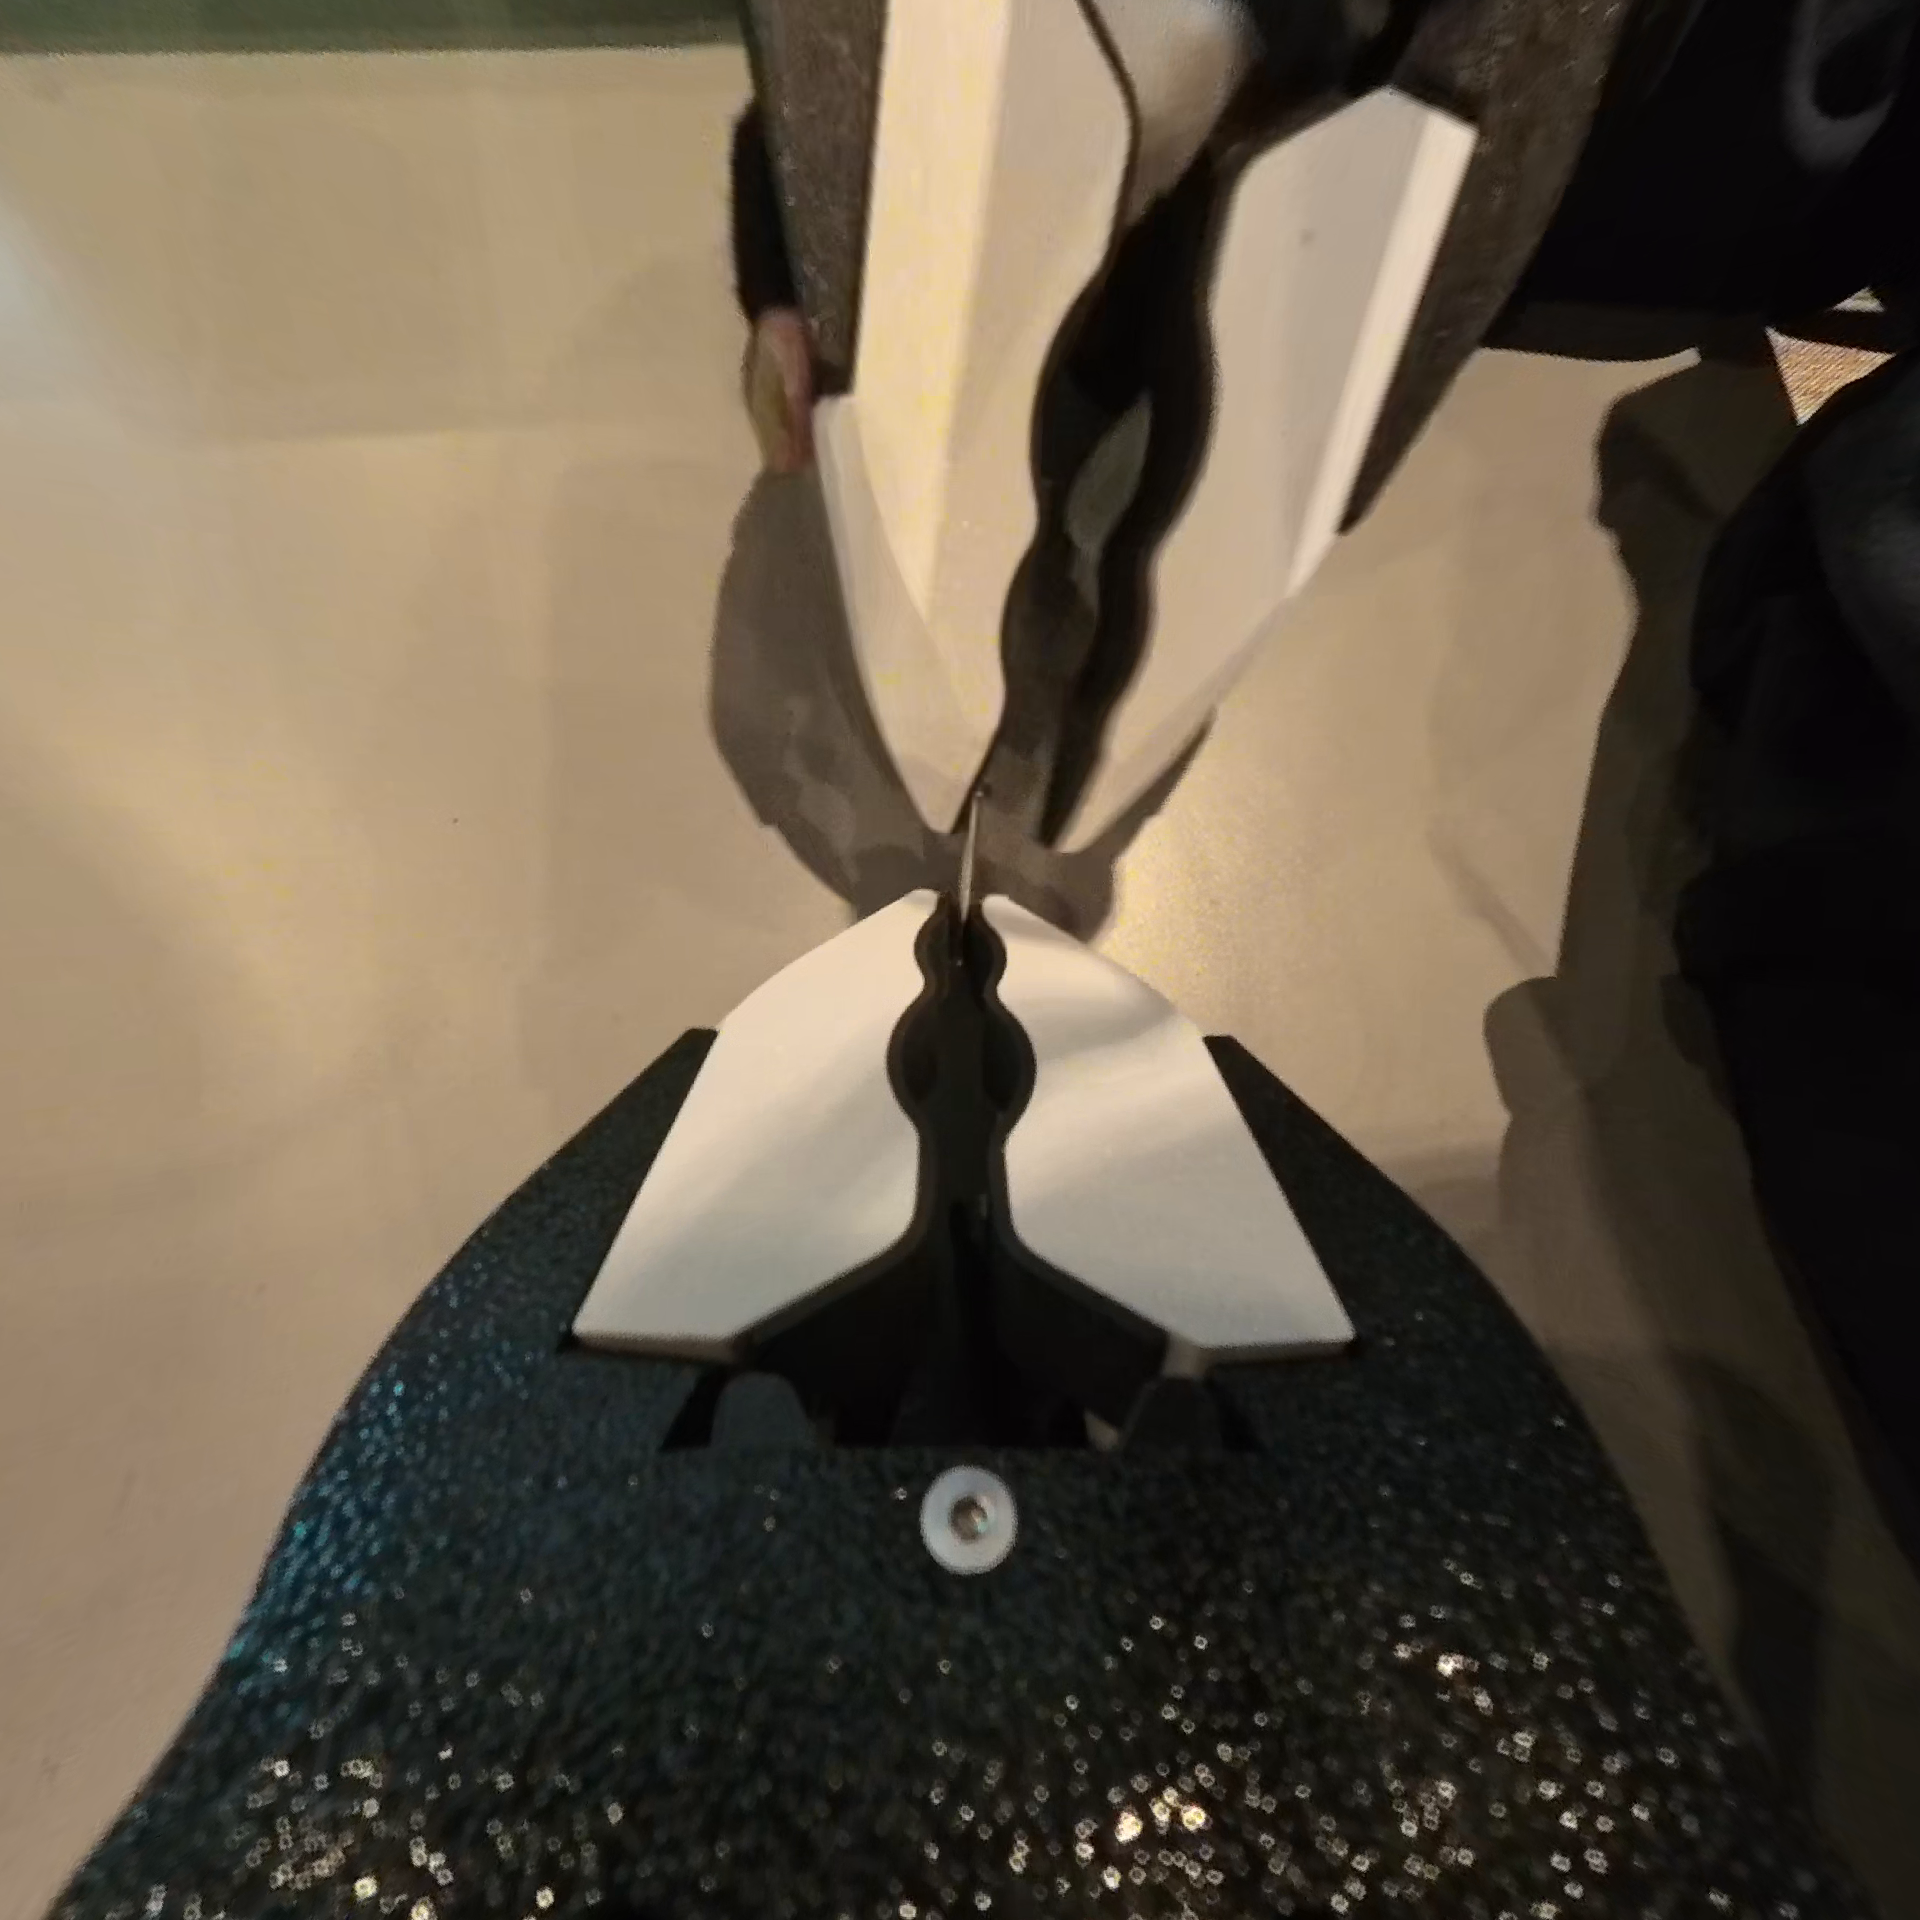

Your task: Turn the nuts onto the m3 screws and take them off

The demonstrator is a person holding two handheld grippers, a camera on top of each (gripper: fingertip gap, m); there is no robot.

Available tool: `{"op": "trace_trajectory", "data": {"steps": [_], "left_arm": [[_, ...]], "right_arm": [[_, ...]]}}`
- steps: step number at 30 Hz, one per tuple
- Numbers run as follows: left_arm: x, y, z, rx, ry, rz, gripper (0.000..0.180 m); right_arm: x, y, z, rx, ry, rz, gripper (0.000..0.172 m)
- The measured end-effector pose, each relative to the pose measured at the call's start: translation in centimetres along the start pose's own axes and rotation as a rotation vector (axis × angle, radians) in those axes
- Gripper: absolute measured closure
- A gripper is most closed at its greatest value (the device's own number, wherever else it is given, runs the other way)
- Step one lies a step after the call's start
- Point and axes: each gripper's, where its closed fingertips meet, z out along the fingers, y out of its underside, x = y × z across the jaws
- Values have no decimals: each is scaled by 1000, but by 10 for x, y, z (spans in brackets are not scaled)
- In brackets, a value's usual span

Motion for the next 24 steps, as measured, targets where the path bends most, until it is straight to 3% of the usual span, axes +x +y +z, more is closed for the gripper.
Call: {"op": "trace_trajectory", "data": {"steps": [1, 2, 7, 10, 12, 14, 17, 19, 20, 22, 24], "left_arm": [[0, 0, 0, 0, 0, 0, 178], [0, 0, 0, 0, 0, -2, 178], [0, 0, 0, 1, 1, -3, 178], [0, 0, 0, 1, 1, -1, 178], [0, 0, 0, 0, 1, -3, 178], [0, 0, 0, 3, 4, -6, 178], [0, 0, 0, 2, 2, -4, 178], [0, 0, 0, 1, 2, -3, 178], [0, 0, 0, 1, 1, -3, 178], [0, 0, 0, 2, 3, -6, 178], [0, 0, 0, 3, 4, -7, 178]], "right_arm": [[-6, -4, -3, 21, -41, -8, 171], [-11, -9, -6, 59, -82, 6, 171], [9, -1, -4, 21, 52, 17, 152], [-2, 0, -1, 4, -21, 14, 157], [-8, -13, -7, 90, -76, 34, 159], [3, -13, -8, 94, -5, 51, 162], [7, -1, -2, 19, 21, 55, 149], [-2, -2, 0, 15, -29, 45, 155], [-6, -4, -2, 26, -61, 28, 171], [-6, -13, -7, 90, -62, 44, 171], [5, -9, -7, 70, 5, 52, 159]]}}
